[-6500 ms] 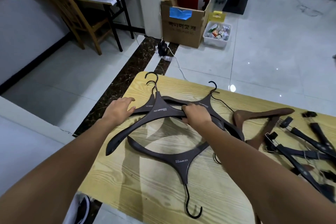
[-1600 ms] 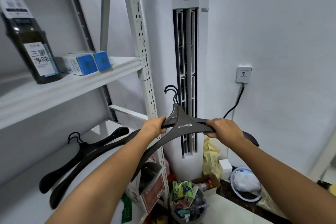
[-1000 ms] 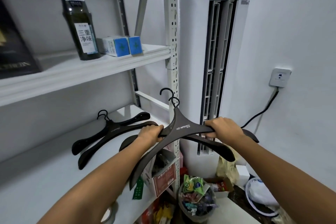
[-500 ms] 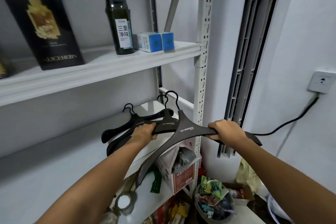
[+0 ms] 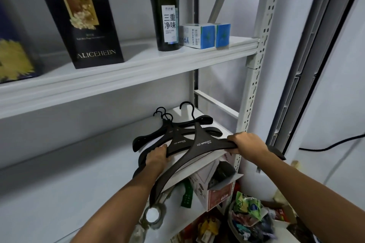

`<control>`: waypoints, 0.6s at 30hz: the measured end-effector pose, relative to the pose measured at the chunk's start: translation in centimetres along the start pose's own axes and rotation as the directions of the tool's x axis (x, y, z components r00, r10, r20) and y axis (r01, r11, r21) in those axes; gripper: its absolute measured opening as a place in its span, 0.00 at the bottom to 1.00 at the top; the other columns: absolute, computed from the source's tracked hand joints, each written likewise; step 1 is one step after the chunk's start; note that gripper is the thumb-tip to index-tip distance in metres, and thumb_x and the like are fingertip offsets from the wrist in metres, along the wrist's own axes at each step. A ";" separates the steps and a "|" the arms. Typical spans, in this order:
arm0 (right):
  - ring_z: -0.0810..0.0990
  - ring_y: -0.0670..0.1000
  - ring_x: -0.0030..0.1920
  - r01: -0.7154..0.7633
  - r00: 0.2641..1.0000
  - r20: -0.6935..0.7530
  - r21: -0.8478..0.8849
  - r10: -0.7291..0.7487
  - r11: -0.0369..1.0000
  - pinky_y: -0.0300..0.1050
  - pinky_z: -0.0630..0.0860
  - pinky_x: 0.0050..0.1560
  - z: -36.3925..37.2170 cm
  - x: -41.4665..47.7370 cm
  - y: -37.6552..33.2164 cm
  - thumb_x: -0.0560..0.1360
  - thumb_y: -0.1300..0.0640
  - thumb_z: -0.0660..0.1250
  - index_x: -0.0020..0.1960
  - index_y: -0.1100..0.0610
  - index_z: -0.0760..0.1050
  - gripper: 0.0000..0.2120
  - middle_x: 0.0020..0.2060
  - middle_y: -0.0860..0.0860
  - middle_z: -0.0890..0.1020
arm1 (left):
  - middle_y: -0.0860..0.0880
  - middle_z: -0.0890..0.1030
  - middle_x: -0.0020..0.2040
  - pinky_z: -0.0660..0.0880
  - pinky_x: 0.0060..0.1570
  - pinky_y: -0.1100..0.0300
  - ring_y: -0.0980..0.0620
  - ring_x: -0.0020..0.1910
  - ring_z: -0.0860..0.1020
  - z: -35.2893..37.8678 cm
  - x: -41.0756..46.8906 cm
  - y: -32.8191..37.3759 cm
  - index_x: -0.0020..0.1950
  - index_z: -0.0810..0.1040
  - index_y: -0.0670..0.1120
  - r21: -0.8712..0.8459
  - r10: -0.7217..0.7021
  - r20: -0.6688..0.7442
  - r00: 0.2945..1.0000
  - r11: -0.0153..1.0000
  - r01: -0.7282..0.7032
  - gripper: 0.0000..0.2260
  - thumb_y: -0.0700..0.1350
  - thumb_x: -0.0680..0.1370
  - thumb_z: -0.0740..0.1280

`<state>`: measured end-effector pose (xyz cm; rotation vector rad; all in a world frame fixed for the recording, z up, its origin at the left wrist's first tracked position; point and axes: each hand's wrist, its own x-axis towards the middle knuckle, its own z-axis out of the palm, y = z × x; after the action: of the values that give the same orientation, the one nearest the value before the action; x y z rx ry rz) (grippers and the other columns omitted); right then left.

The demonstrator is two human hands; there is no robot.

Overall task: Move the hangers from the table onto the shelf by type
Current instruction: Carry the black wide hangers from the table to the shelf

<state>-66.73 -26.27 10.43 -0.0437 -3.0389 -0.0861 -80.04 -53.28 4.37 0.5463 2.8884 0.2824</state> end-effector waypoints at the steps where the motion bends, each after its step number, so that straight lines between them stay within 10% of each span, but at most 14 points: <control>1: 0.79 0.52 0.49 -0.002 1.000 0.000 -0.001 0.002 1.000 0.45 0.74 0.46 0.2 0.2 -0.1 0.77 0.44 0.64 0.54 0.51 0.75 0.12 0.47 0.49 0.81 | 0.41 0.77 0.60 0.73 0.58 0.51 0.41 0.60 0.76 0.3 0.2 0.0 0.63 0.69 0.43 -0.004 -0.004 0.002 1.000 1.000 0.004 0.16 0.50 0.78 0.61; 18: 0.79 0.52 0.50 -0.033 0.982 0.184 0.026 0.027 0.999 0.45 0.75 0.47 2.3 4.1 3.2 0.77 0.44 0.64 0.55 0.51 0.75 0.12 0.49 0.49 0.80 | 0.43 0.77 0.60 0.71 0.58 0.53 0.43 0.60 0.76 3.4 3.7 1.3 0.69 0.67 0.48 -0.067 -0.088 -0.001 0.996 0.994 0.088 0.19 0.50 0.78 0.61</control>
<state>-70.99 -22.80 8.69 -0.1003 -3.2223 -0.0368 -82.24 -50.23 0.83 0.4062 2.8857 0.3651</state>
